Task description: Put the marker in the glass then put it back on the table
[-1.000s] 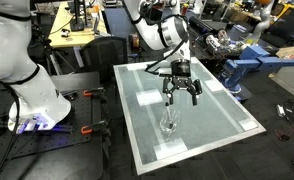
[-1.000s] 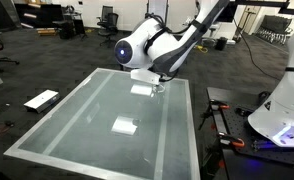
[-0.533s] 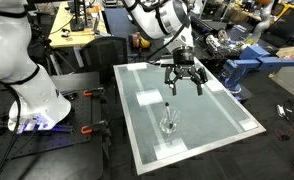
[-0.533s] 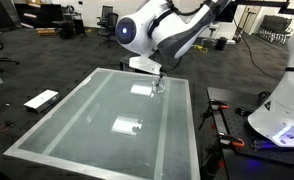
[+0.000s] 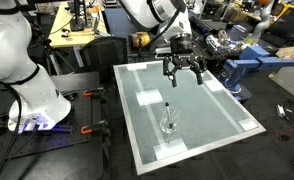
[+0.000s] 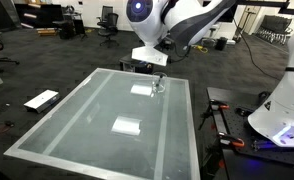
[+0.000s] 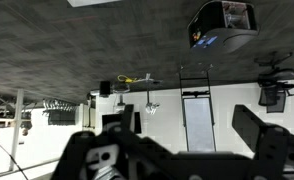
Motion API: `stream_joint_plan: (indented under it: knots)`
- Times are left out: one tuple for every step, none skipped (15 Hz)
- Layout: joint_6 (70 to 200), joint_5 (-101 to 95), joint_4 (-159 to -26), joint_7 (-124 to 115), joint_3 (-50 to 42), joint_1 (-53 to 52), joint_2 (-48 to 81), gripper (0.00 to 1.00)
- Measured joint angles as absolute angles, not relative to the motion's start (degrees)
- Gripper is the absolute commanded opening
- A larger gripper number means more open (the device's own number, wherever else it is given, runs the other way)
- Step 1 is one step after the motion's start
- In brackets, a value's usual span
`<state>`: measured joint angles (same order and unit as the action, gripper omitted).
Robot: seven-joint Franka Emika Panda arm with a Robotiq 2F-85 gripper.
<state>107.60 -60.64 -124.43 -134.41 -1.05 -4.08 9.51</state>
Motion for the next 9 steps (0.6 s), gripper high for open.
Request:
stream_joint_plan:
  knots:
    - [109.6, -60.6, -125.3, -132.9, -1.0, -3.9, 8.3, 1.0]
    - [111.4, -60.6, -126.1, -131.4, -1.0, -3.7, 7.1, 1.0]
    - [113.3, -60.6, -126.8, -129.7, -1.0, -3.5, 5.9, 1.0]
    - [115.1, -60.6, -127.6, -127.9, -1.0, -3.2, 4.8, 1.0]
    - [117.0, -60.5, -128.3, -126.1, -1.0, -2.8, 3.6, 1.0]
    - [119.1, -60.3, -129.1, -124.2, -1.1, -2.5, 2.6, 1.0]
    - [121.1, -59.9, -129.8, -122.1, -1.1, -2.1, 1.6, 1.0]
    - [123.0, -59.3, -130.5, -120.0, -1.2, -1.7, 0.7, 1.0]
    - [124.6, -58.6, -131.1, -117.8, -1.3, -1.4, -0.1, 1.0]
